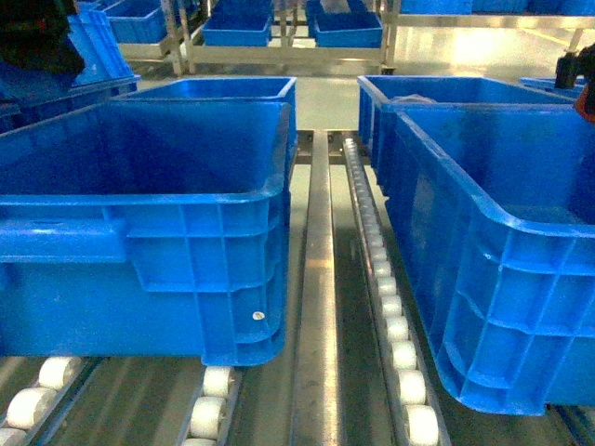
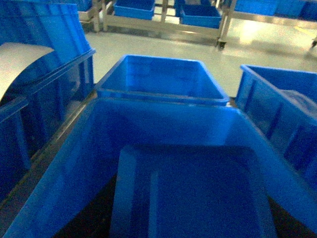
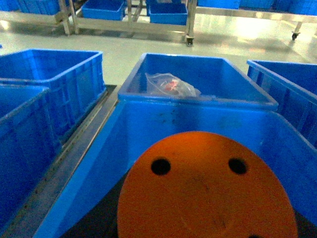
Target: Sort blue parts and orange caps into right shelf containers
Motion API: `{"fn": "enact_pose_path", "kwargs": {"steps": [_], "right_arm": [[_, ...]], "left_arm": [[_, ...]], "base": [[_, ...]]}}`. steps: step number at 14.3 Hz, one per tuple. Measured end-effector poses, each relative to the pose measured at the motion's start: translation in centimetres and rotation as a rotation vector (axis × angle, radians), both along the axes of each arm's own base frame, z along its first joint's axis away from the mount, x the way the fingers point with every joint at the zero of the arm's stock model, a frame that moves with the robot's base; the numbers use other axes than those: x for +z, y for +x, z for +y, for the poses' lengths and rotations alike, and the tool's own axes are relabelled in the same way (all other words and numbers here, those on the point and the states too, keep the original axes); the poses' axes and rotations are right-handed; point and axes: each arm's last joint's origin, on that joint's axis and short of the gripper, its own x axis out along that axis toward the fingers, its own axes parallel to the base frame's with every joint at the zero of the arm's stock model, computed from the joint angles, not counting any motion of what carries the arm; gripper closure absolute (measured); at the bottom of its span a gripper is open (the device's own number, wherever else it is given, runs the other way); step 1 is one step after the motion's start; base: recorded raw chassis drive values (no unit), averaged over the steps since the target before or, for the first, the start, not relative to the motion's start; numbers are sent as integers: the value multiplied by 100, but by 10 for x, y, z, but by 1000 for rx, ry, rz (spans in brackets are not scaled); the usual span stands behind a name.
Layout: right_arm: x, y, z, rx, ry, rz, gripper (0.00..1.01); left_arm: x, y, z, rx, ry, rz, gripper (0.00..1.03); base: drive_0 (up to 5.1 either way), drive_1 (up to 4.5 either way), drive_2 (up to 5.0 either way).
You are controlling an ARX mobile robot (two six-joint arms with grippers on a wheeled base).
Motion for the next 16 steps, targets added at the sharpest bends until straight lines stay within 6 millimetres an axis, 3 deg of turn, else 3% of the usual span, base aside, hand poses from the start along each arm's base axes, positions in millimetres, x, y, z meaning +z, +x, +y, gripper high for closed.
{"fn": "enact_pose_path", "kwargs": {"steps": [1, 2, 3, 6, 9, 11, 13, 16], "right_arm": [[-1, -20, 2, 79, 24, 8, 1], [-29, -104, -21, 26, 30, -82, 88], [-31, -113, -23, 27, 28, -84, 100], [-39, -138, -38, 10, 32, -82, 99], [-47, -164, -37, 22, 32, -119, 99], [-60, -174, -37, 21, 33, -51, 99], [-53, -182, -37, 21, 33, -87, 99], [-50, -191, -37, 22, 33, -96, 99]], "left_arm": [[-5, -24, -2, -48, -19, -7, 3], [-42, -116, 21, 66, 60, -86, 90], [-45, -126, 21, 61, 58, -88, 102], [-55, -153, 21, 59, 62, -82, 101], [-62, -180, 20, 55, 62, -81, 101], [-68, -190, 20, 56, 61, -117, 101], [-79, -200, 20, 54, 63, -50, 101], [-71, -209, 20, 55, 62, -93, 101]], "base": [[0, 0, 0], [0, 0, 0], [0, 0, 0], [0, 0, 0], [0, 0, 0], [0, 0, 0], [0, 0, 0], [0, 0, 0]]}}
